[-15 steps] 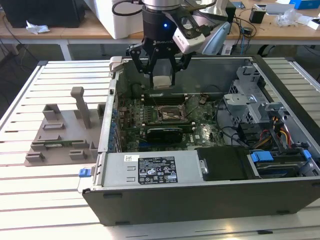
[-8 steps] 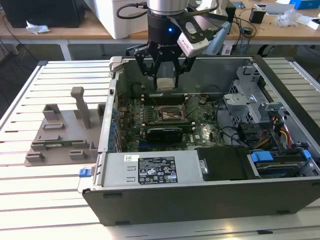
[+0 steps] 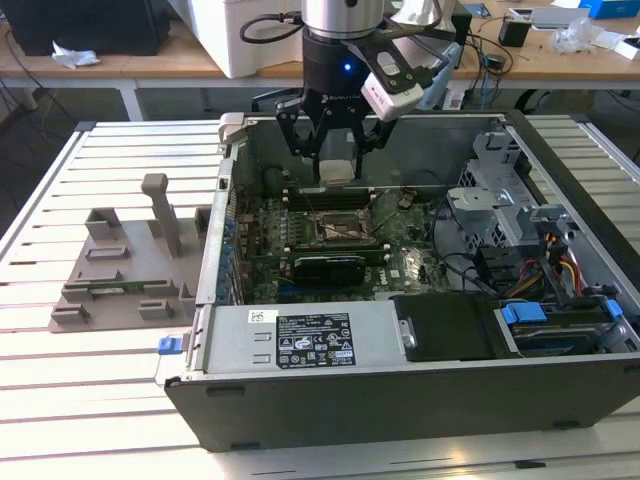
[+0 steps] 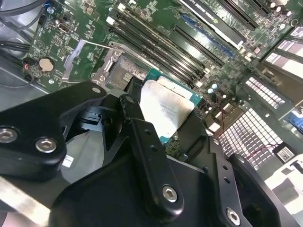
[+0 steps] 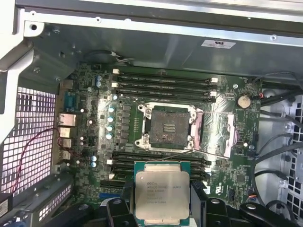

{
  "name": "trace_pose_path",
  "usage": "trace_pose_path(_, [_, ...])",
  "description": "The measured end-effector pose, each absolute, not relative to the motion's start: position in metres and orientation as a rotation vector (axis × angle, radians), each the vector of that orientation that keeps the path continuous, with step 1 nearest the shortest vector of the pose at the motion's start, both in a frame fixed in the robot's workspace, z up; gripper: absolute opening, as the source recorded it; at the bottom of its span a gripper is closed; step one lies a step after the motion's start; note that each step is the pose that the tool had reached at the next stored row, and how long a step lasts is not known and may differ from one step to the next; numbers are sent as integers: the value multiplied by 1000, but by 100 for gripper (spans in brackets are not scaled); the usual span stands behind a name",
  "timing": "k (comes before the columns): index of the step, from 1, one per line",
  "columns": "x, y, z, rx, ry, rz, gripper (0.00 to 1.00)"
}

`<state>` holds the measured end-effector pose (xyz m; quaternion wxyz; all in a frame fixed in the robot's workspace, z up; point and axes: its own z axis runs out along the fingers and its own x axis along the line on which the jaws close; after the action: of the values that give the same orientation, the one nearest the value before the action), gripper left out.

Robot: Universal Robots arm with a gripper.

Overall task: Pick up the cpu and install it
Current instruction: 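Pick up the cpu and move it towards the insertion slot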

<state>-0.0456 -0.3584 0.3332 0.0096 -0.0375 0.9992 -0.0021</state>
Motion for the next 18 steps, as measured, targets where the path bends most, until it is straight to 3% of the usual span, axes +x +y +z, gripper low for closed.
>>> trace_pose_path(18, [-34, -346, 310, -117, 3120, -8, 55])
